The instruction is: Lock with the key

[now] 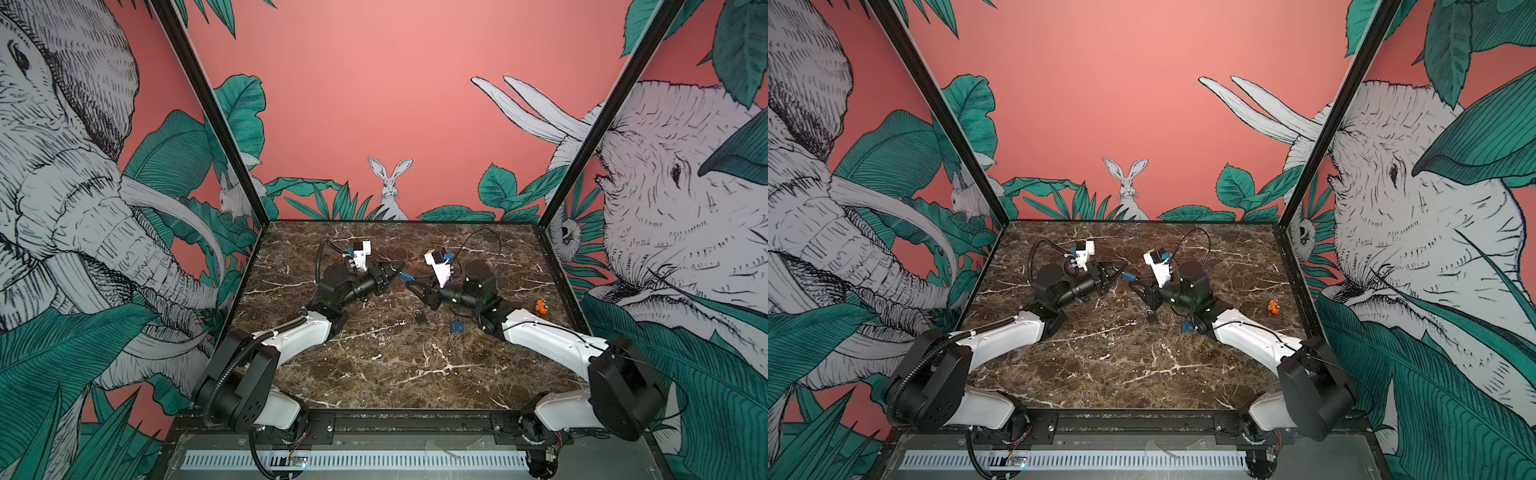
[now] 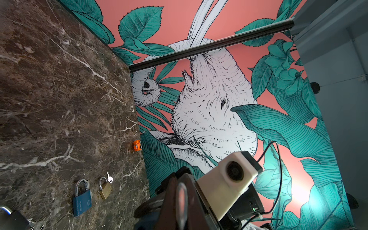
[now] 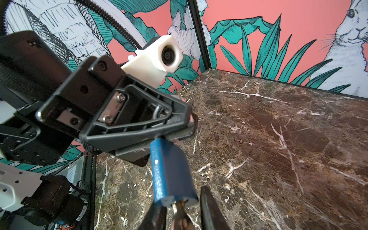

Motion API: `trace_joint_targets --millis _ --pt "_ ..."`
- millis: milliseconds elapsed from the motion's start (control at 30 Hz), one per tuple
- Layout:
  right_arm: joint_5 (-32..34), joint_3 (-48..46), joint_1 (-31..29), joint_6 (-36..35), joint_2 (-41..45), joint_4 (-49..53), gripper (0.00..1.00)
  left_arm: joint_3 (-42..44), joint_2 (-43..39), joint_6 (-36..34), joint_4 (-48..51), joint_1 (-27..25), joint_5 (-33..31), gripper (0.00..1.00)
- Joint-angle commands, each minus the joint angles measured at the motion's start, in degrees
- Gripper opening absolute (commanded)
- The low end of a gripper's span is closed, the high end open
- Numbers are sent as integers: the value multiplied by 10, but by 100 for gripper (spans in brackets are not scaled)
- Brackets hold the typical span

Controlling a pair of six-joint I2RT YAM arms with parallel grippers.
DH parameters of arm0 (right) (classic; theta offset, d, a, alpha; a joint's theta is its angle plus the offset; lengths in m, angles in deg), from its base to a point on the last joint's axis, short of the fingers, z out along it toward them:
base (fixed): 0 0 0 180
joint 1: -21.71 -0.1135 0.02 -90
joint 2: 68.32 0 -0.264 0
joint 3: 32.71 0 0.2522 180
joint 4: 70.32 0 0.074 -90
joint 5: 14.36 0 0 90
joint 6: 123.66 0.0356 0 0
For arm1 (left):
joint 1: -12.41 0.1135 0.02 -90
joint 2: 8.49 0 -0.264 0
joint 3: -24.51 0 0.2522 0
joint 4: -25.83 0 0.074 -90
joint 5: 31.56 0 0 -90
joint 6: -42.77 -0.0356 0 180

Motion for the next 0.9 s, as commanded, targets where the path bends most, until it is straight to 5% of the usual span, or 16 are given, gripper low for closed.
trace_joint_targets --millis 0,500,867 --pt "-9 16 2 14 -3 -39 27 -5 -21 7 -36 -3 13 0" --pt "-20 19 2 25 -2 -51 27 4 -22 10 -38 -3 9 0" --pt "-31 8 1 48 -12 -91 12 10 -3 24 -62 -4 12 0"
